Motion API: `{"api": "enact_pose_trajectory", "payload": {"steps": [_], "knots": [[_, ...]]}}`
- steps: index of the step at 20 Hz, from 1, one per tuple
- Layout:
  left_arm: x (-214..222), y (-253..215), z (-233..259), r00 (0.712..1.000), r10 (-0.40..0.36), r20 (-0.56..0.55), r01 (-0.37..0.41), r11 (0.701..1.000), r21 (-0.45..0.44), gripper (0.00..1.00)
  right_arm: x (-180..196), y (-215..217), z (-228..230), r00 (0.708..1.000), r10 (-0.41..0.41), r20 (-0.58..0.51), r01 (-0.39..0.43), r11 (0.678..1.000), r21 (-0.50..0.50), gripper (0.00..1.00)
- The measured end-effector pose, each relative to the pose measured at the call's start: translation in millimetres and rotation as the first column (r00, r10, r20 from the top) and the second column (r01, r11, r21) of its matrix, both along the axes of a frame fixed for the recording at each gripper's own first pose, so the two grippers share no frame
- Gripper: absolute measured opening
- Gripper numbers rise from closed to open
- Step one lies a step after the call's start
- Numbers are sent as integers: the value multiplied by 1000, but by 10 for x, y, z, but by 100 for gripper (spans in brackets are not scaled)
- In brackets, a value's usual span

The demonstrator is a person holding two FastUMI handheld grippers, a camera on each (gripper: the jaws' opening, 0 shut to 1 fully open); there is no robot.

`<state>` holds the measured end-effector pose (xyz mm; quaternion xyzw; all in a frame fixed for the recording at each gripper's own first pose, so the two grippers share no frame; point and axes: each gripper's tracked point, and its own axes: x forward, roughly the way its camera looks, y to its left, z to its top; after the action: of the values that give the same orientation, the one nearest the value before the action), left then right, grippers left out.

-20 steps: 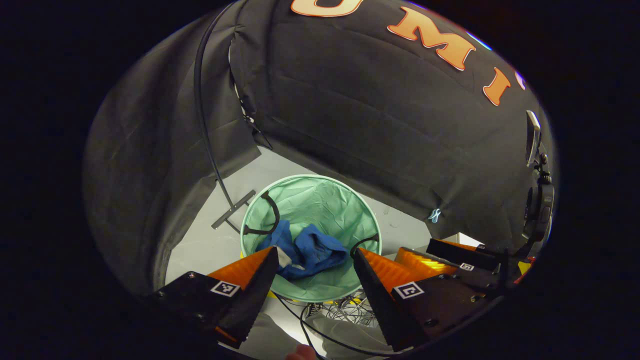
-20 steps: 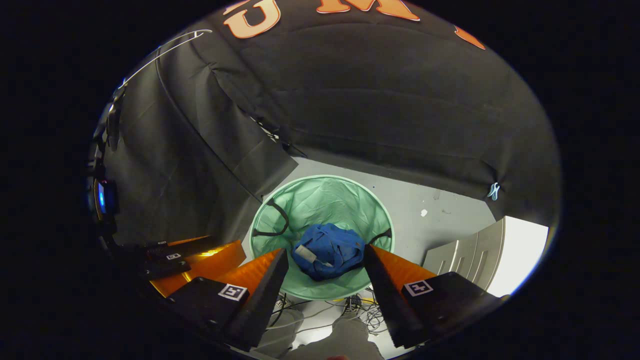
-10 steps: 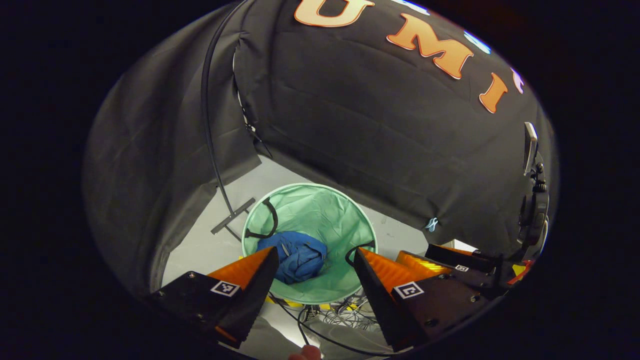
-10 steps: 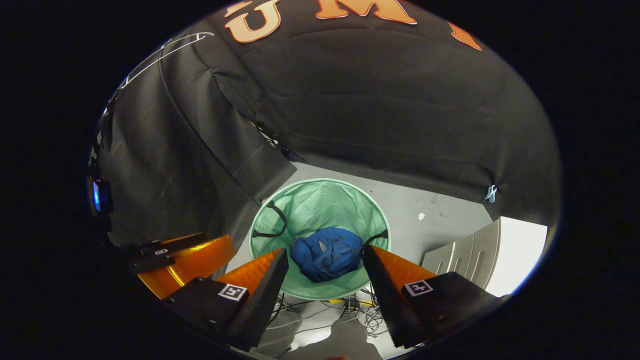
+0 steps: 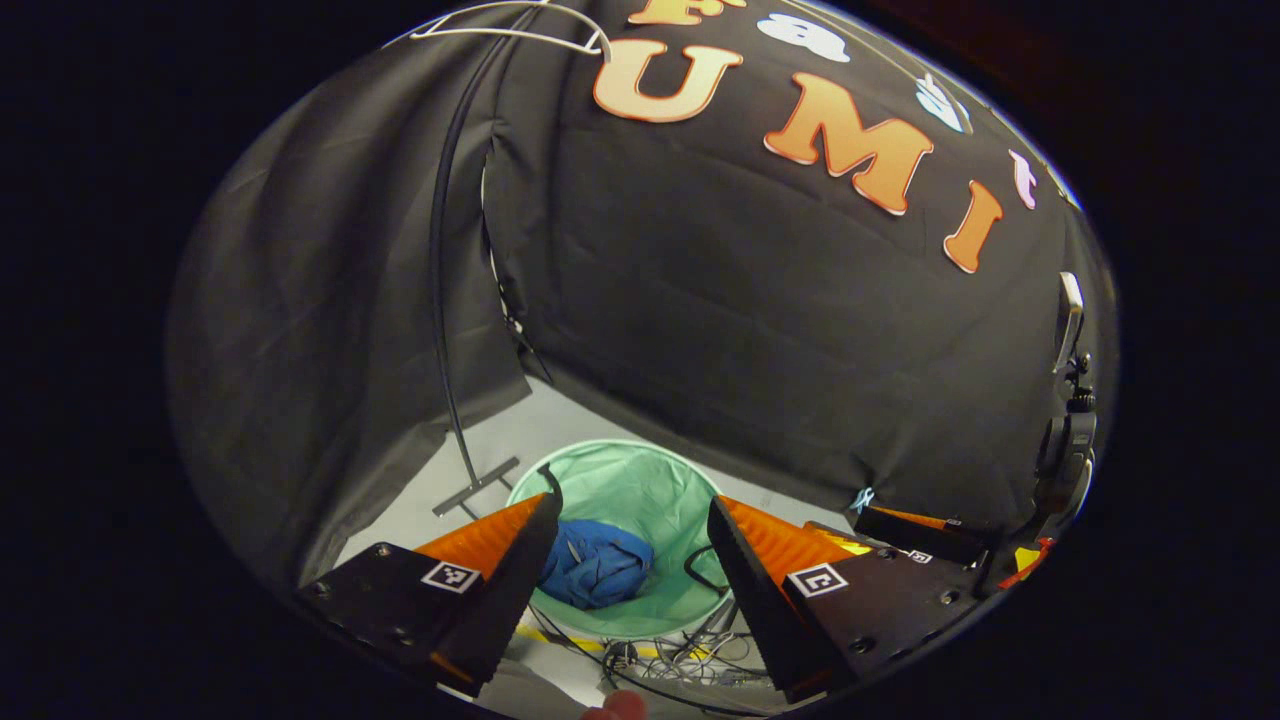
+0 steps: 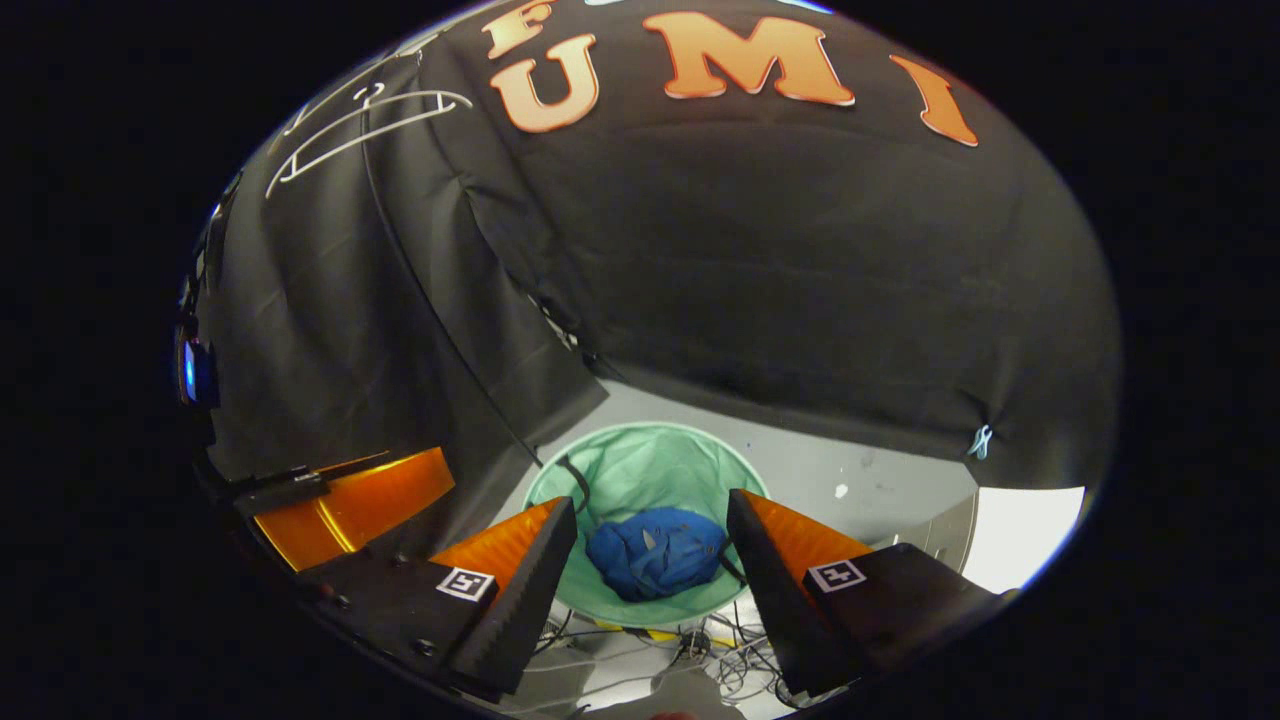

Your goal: Grasp the clothes on the hanger with both hands and then place them into the laundry hamper below.

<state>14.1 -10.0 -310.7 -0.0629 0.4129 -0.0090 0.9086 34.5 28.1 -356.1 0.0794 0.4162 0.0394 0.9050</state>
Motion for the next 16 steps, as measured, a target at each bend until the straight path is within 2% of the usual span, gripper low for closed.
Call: {"api": "enact_pose_trajectory", "payload": {"steps": [4,7,9,11,13,14,15,16], "knots": [[98,54,718,982,54,179,-62,997,37,96,52,-99,693,986,12,166,-15,1000,18,98],[168,68,1237,943,91,321,-111,993,44,96,77,-239,1249,949,63,309,-53,998,-38,98],[93,94,1499,921,100,377,-127,991,48,96,-1,-315,1624,923,82,376,-56,995,-80,98],[48,71,1788,895,80,438,-118,991,60,96,-122,-284,1896,904,71,422,-40,996,-82,98],[30,21,2110,855,35,518,-83,994,70,95,-237,-222,2249,877,35,478,-19,999,-38,98],[5,-6,2197,846,8,533,-59,995,79,98,-286,-123,2400,865,16,501,-8,1000,-19,98],[-47,-28,2319,834,-7,551,-47,995,84,91,-387,-49,2531,857,5,515,-4,1000,-3,98],[-107,-20,2465,816,-5,578,-46,996,74,92,-509,-8,2666,846,-4,533,-2,1000,12,98]]}}
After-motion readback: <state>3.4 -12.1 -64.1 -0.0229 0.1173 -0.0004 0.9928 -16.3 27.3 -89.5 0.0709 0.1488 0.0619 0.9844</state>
